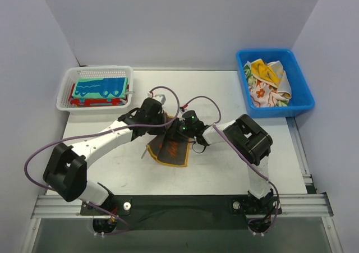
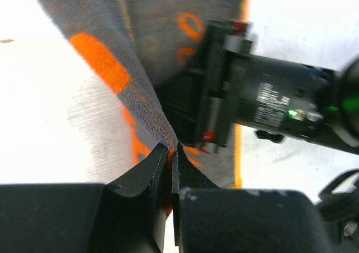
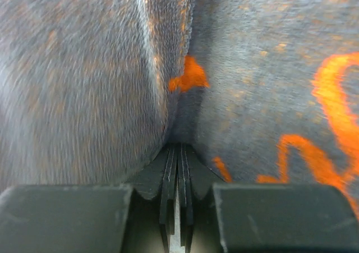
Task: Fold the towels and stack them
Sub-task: Fold the towel
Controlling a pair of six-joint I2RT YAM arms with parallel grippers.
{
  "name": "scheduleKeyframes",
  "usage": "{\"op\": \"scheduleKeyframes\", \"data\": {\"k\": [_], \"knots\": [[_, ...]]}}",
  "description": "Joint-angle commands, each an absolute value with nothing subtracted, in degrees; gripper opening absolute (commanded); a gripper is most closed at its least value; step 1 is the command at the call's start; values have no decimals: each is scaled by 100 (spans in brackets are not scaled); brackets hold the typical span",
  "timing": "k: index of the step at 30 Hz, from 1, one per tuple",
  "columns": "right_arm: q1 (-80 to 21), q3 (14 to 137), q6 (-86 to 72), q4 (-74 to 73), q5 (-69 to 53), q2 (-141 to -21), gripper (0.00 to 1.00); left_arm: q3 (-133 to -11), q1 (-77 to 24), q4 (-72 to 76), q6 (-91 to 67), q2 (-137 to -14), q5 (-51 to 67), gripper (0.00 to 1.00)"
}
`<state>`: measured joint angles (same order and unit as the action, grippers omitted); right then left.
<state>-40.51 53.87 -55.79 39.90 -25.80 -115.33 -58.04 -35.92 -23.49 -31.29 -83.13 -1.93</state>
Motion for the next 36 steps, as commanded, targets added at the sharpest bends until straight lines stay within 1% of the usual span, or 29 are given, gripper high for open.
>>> {"op": "scheduleKeyframes", "data": {"k": [1, 11, 13, 14, 15, 18, 19, 22, 27, 31, 34, 36], "knots": [[-4025, 5476, -5739, 4403, -2628, -11663, 0, -6319, -3963, -2601, -2795, -8490, -377, 13], [-3938, 5274, -5906, 4983, -2707, -11733, 1, -6837, -4649, -3119, -2733, -9237, -747, 14], [-3902, 5186, -5889, 5036, -2716, -11699, 4, -6986, -4702, -3295, -2751, -9377, -861, 14], [-3885, 5151, -5880, 5080, -2716, -11672, 8, -7005, -4711, -3339, -2829, -9474, -896, 14], [-3859, 5107, -5880, 5097, -2698, -11654, 9, -7014, -4711, -3366, -2891, -9509, -983, 14], [-3753, 4878, -5801, 5089, -2672, -11470, 13, -7014, -4667, -3471, -3085, -9562, -1264, 14], [-3683, 4774, -5775, 5071, -2663, -11357, 16, -7005, -4641, -3533, -3172, -9562, -1300, 14], [-3595, 4667, -5626, 4897, -2663, -11137, 20, -6961, -4553, -3551, -3252, -9519, -1345, 14], [-3446, 4404, -5581, 4799, -2716, -10689, 21, -7022, -4553, -3542, -3261, -9466, -1354, 14], [-3314, 4245, -5248, 3985, -2515, -10179, 20, -7093, -4553, -3542, -3340, -9492, -1336, 14], [-3217, 4149, -4896, 3377, -2373, -9792, 17, -7180, -4553, -3542, -3357, -9545, -1310, 14], [-3121, 4000, -4869, 3340, -2391, -9695, 17, -7277, -4561, -3542, -3384, -9571, -1231, 14]]}}
